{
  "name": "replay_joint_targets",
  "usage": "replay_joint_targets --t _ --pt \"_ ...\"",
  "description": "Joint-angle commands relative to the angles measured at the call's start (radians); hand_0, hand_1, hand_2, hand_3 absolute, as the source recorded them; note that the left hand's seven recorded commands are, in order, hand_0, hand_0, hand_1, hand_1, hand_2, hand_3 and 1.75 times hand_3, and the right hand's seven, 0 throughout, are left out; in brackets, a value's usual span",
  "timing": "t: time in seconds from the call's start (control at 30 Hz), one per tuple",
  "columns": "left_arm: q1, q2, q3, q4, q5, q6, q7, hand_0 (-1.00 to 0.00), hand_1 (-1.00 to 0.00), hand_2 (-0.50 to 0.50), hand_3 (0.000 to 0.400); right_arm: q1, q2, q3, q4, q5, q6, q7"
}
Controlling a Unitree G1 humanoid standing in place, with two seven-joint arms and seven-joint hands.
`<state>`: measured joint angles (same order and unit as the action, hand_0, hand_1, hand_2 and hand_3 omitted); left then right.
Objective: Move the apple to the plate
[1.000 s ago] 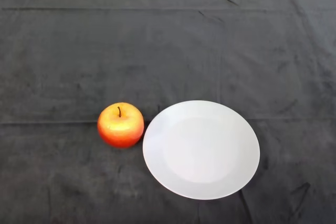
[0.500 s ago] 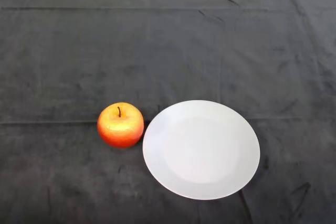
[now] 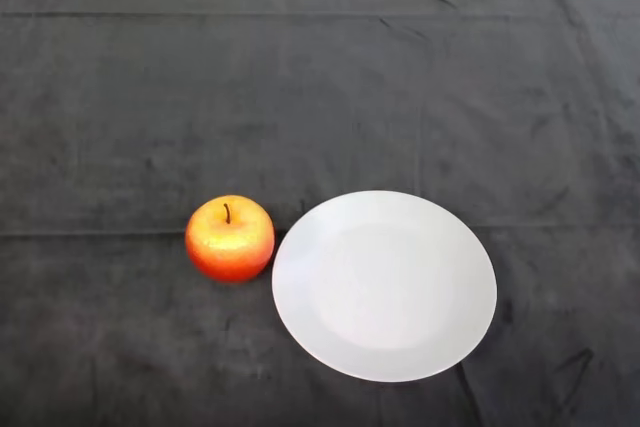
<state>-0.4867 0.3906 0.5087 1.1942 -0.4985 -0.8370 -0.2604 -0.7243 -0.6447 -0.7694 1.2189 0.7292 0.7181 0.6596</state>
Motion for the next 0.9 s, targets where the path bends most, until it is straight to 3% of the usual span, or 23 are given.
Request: replay_joint_targets --t 0.03,0.47,0.9 --pt "-0.024 -0.003 -0.027 -0.045 0.034 -0.026 -0.013 0.00 0.00 0.00 0.000 -0.014 -0.025 -0.0162 0.008 0.0111 -0.005 0.0058" --pt "0.018 -0.070 -0.176 -0.132 0.165 -0.033 -0.011 0.00 0.00 0.00 0.000 -0.012 -0.023 -0.0162 0.004 0.0116 -0.005 0.0039" --pt "0.061 -0.108 -0.312 -0.208 0.232 -0.038 -0.003 0.00 0.00 0.00 0.000 -0.011 -0.021 -0.0163 -0.001 0.0123 -0.006 0.0018"
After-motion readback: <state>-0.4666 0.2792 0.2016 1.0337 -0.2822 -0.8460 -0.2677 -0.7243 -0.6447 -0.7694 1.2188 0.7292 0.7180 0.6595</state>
